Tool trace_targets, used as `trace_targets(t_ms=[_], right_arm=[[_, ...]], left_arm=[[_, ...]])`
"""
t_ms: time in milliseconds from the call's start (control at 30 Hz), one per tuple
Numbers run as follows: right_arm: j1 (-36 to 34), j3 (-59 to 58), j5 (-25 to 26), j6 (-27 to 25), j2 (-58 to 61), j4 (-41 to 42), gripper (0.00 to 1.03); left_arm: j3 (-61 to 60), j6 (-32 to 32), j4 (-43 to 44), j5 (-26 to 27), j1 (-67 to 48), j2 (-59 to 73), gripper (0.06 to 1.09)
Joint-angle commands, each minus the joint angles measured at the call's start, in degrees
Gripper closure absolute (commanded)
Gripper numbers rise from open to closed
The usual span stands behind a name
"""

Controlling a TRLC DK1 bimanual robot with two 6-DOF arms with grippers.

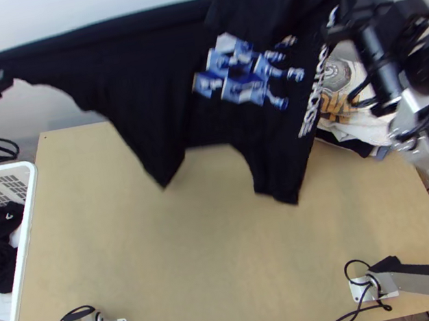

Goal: Fold the t-shirt

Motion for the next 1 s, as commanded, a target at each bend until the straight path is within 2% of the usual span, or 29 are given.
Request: trace_targets(t_ms=[0,67,133,233,300,433,500,600,800,967], right_arm=[[-0.6,22.6,2.6,10.7,2.1,-27.6,1.0],[-0.2,28.0,2.5,14.6,1.6,-39.6,1.0],[1.3,28.5,2.5,17.1,-0.6,-46.0,1.0],[2.3,22.7,2.5,19.3,-4.8,-50.1,1.0],[5.6,16.9,2.5,21.8,-8.0,-52.5,1.0],[10.8,4.6,2.1,29.8,-13.7,-58.2,1.0],[10.7,-3.5,-0.2,33.9,-16.4,-60.4,1.0],[10.3,-15.9,-3.6,37.1,-20.2,-61.0,1.0],[11.7,-36.8,-5.2,37.1,-23.0,-58.9,1.0],[12.1,-45.3,-5.5,37.6,-22.6,-54.2,1.0]], left_arm=[[18.2,-1.2,-18.6,-0.4,-4.2,1.8,1.05],[20.6,-1.6,-25.1,2.8,-4.7,0.4,1.05],[21.5,-2.0,-29.6,4.5,-4.8,-1.1,1.05],[21.5,-2.3,-33.9,5.3,-4.8,-2.4,1.05],[21.3,-2.4,-37.3,6.7,-4.8,-2.7,1.05],[16.0,-1.1,-41.4,7.2,-5.0,-4.1,1.05],[11.1,-0.5,-41.1,7.2,-5.0,-5.5,1.05],[4.6,-0.4,-40.1,7.2,-5.0,-7.2,1.05],[-11.5,3.4,-38.3,7.2,-6.6,-11.0,1.05],[-24.6,4.6,-35.3,7.1,-7.7,-12.2,1.05]])
